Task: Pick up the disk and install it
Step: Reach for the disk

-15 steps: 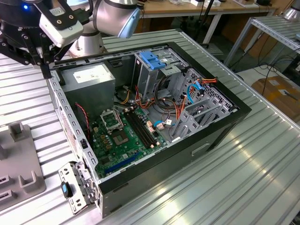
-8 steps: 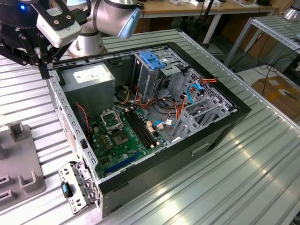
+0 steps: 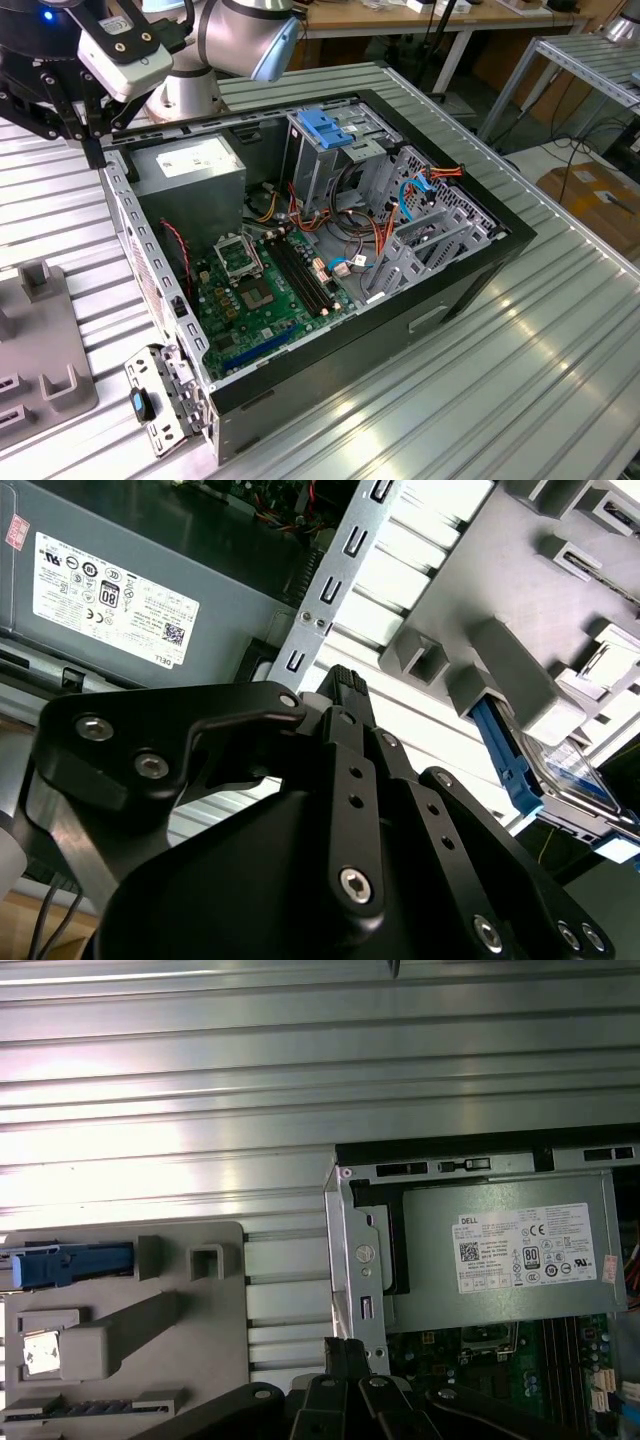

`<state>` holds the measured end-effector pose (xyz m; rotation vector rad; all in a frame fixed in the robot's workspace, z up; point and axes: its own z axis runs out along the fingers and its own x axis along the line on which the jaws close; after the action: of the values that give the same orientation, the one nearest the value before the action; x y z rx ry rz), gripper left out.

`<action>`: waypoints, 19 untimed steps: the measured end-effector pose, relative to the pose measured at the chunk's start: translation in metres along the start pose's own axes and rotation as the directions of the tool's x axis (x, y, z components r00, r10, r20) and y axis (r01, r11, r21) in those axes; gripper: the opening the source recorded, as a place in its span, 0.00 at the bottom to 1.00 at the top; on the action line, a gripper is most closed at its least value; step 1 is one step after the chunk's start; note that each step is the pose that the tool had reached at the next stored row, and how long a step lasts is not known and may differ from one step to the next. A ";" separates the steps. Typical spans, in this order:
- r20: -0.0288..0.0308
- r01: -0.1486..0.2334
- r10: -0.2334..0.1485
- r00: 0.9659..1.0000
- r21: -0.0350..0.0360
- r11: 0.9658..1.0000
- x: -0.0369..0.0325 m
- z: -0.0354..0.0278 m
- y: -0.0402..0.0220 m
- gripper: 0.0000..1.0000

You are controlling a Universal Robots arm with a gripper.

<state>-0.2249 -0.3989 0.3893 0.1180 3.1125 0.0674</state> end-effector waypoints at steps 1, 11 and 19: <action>0.000 0.000 0.000 1.000 0.000 1.000 0.0003 0.0000 0.0000 0.11; 0.000 0.000 0.000 1.000 0.000 1.000 0.0145 0.0005 -0.0010 0.11; 0.000 0.000 0.000 1.000 0.000 1.000 0.0185 0.0008 -0.0013 0.11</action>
<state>-0.2434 -0.3988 0.3881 0.1179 3.1125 0.0673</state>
